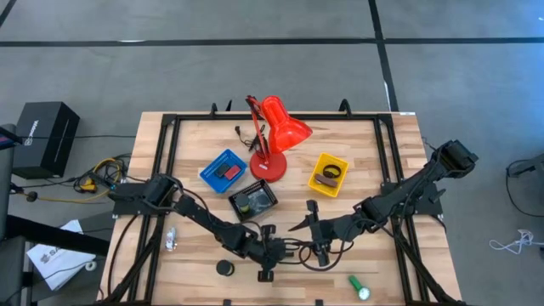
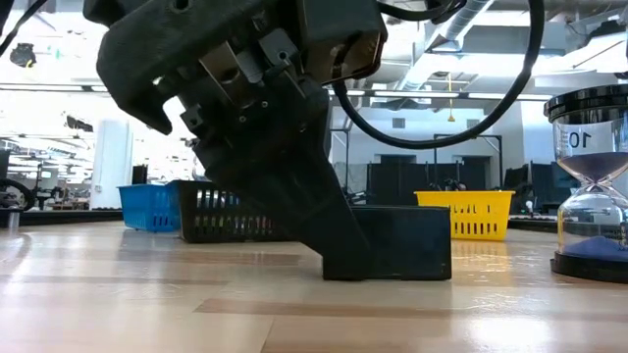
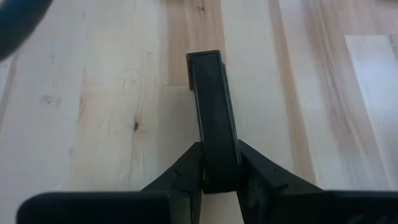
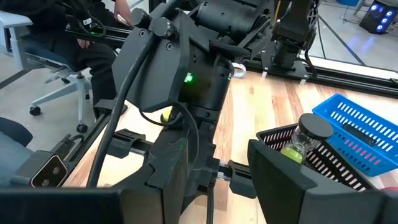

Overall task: Pick & Place Office items
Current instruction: Put the black timer into the blue bin

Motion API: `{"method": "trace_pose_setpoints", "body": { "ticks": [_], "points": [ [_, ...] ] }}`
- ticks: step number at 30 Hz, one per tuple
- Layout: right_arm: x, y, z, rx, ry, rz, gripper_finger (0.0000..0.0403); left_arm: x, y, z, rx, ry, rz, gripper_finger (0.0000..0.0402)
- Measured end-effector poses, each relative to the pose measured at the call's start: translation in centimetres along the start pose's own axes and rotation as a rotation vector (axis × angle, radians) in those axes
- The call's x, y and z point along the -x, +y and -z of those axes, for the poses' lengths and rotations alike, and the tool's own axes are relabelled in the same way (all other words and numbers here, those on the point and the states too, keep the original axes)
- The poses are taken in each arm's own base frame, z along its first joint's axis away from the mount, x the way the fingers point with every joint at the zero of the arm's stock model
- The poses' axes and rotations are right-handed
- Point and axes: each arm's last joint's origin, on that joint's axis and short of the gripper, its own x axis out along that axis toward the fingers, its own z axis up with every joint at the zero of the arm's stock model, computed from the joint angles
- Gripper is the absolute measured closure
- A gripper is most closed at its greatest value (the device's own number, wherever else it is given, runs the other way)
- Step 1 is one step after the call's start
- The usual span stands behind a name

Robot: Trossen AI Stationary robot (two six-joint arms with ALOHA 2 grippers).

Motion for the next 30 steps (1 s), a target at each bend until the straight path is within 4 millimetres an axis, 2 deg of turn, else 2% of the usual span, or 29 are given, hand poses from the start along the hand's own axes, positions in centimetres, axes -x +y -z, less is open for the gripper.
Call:
{"method": "trace_pose_setpoints", "body": {
  "ticks": [8,12,15,23,26,30],
  "points": [
    [0.0,0.0,0.4,0.004,0.039,0.002,0.0244,0.1,-0.2,0.1,-0.003,0.008,0.028,0.0333],
    [0.0,0.0,0.5,-0.022,0.051,0.003,0.0244,0.9,-0.2,-0.5,-0.012,-0.002,0.036,0.0337],
    [0.0,0.0,0.5,-0.023,0.053,0.004,0.0244,2.4,0.0,-1.2,-0.036,-0.01,0.027,0.0333],
    [0.0,-0.1,0.7,-0.033,0.069,0.006,0.0244,8.9,1.1,-2.8,-0.034,0.007,-0.004,0.0336],
    [0.0,-0.1,0.7,-0.031,0.075,0.007,0.0244,11.0,1.8,-2.5,-0.006,0.017,-0.008,0.0334],
    [0.0,-0.1,0.8,-0.028,0.084,0.008,0.0244,13.6,3.1,-0.9,0.017,0.05,-0.032,0.0334]
  ]
}}
